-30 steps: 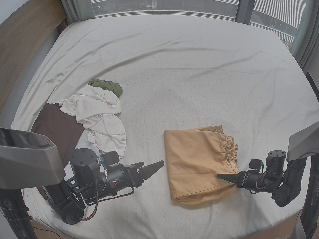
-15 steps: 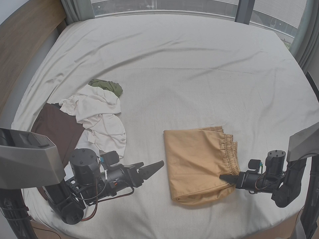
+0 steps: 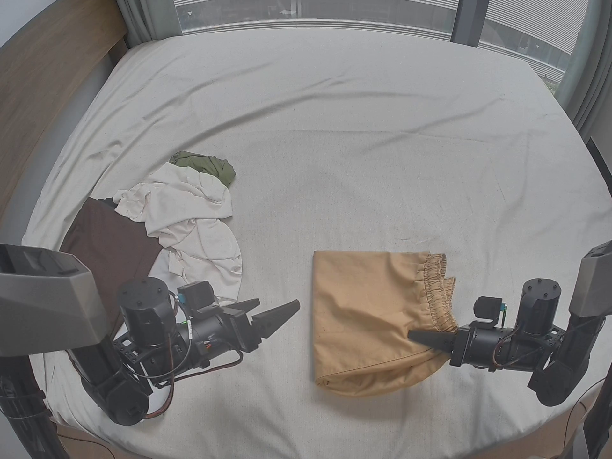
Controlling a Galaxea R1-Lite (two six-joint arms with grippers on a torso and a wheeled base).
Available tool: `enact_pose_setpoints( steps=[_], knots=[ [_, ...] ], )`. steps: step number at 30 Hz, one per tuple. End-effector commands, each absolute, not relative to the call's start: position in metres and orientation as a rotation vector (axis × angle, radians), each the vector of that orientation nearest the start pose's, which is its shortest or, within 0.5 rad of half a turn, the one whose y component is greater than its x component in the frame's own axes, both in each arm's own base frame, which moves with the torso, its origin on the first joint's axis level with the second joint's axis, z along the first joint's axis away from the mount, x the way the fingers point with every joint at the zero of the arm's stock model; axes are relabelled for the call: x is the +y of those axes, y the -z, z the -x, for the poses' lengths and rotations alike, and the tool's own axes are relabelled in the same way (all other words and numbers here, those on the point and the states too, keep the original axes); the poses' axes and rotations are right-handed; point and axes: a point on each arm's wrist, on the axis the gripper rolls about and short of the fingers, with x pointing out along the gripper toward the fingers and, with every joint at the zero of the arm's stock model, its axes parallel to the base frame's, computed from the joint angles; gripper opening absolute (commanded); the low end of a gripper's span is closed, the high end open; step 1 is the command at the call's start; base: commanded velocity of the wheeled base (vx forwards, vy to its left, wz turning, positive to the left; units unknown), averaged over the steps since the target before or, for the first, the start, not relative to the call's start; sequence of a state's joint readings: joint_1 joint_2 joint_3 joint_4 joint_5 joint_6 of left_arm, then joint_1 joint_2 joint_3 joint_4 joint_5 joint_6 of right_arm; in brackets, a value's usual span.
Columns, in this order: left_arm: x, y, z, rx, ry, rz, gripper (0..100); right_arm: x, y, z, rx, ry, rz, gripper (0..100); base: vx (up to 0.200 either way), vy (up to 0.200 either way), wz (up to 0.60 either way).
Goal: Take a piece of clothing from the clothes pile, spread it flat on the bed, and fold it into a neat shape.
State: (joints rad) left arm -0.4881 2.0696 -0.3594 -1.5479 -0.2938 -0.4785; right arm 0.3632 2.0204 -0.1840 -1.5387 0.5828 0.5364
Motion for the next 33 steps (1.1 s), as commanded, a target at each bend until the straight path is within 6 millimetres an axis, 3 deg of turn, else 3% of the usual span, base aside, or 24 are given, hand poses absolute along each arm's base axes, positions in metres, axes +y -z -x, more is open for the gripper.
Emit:
enact_pose_setpoints(
  steps=[1, 15, 33],
  knots=[
    [-0.133, -0.079, -0.255, 0.282, 0.715, 0.407, 100, 0.111, -0.077, -0.23, 0.454, -0.905, -0.517, 0, 0.0, 0.0, 0.0],
    [-0.127, -0.088, -0.255, 0.239, 0.711, 0.392, 100, 0.135, -0.113, -0.25, 0.272, -1.008, -0.498, 0, 0.0, 0.0, 0.0],
    [-0.127, -0.089, -0.256, 0.243, 0.704, 0.426, 100, 0.156, -0.167, -0.304, 0.186, -1.026, -0.558, 0, 0.0, 0.0, 0.0]
  ],
)
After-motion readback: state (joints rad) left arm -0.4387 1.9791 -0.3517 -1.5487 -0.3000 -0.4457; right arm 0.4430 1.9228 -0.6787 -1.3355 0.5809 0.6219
